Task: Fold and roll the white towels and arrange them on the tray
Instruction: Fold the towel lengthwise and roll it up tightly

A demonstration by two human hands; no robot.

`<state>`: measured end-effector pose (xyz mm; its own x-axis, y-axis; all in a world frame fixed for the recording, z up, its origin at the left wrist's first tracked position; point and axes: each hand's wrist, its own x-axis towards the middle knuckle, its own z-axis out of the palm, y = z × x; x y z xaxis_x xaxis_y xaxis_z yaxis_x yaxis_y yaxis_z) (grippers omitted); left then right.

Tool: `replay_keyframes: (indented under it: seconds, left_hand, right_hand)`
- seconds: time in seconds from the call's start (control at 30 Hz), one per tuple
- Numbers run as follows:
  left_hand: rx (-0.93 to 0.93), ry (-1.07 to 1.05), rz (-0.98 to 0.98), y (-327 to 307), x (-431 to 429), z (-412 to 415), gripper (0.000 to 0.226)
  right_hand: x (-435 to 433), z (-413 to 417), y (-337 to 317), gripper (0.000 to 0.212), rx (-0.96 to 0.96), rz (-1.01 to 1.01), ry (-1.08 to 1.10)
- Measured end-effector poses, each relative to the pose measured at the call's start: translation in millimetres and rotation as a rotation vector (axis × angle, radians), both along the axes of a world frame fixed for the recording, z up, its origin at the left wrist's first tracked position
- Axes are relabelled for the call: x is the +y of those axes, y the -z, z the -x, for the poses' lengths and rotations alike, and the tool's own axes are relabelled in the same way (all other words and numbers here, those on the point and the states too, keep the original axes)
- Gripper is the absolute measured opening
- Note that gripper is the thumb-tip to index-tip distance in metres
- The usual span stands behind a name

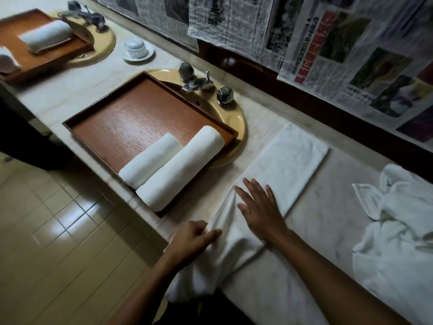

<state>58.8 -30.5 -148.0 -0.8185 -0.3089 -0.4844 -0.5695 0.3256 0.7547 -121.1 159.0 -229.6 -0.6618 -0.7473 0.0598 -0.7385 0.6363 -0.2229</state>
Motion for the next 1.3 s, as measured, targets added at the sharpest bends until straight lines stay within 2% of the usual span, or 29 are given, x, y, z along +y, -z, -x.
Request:
replay_keyframes:
  seconds: [0.1,0.2,0.27,0.37,0.47,0.57,0.63,0.7,0.87,1.0,1.17,1.3]
  left_hand:
    - [0.116,-0.004,-0.152,-12.3,11.8,0.7,0.032]
    - [-0.063,0.211,0.009,6.9,6.3,-4.4,0.048]
    - [-0.196,0.258,0.118,21.6,-3.5,-14.8,0.045]
    - [-0.147,0.077,0.049,28.0,-18.8,-37.2,0.060]
    - [-0.073,-0.009,0.074,26.8,-29.3,-52.7,0.051]
    - [-0.049,-0.052,0.239,23.2,-28.1,-55.6,0.048]
    - [-0.091,-0.072,0.352,26.4,-27.6,-58.1,0.051]
    - [-0.145,-0.092,0.383,30.6,-27.7,-61.2,0.053]
    - [-0.110,-0.148,0.330,33.0,-25.0,-64.0,0.052]
    - [-0.098,-0.120,0.324,34.5,-25.6,-65.3,0.051]
    - [0.030,-0.026,0.222,51.3,-38.5,-86.6,0.042]
    - [-0.049,0.063,0.229,84.6,-73.7,-140.8,0.036]
  right_hand:
    - [-0.6,-1.0,0.4,0.053,0.005,0.010,0.004]
    - [1.2,0.8,2.1,0.052,0.027,0.038,0.002]
    - [2.2,1.5,3.1,0.052,0.031,0.049,0.002]
    - [0.9,1.5,3.4,0.052,0.043,0.056,-0.006]
    - [1.1,1.2,4.4,0.052,0.056,0.059,-0.005]
    - [3.0,0.7,4.9,0.052,0.066,0.067,0.003]
    - [2.7,1.1,5.3,0.052,0.071,0.066,0.007]
    - [2.8,1.0,6.4,0.052,0.074,0.054,0.006]
    - [-5.0,-5.3,-2.3,0.053,0.084,-0.009,0.049]
    - [-22.0,-59.1,-6.6,0.053,0.088,0.081,0.081]
    - [-20.3,-86.3,4.3,0.060,0.068,0.012,0.059]
    - [-18.7,-80.0,2.9,0.060,0.080,-0.014,0.052]
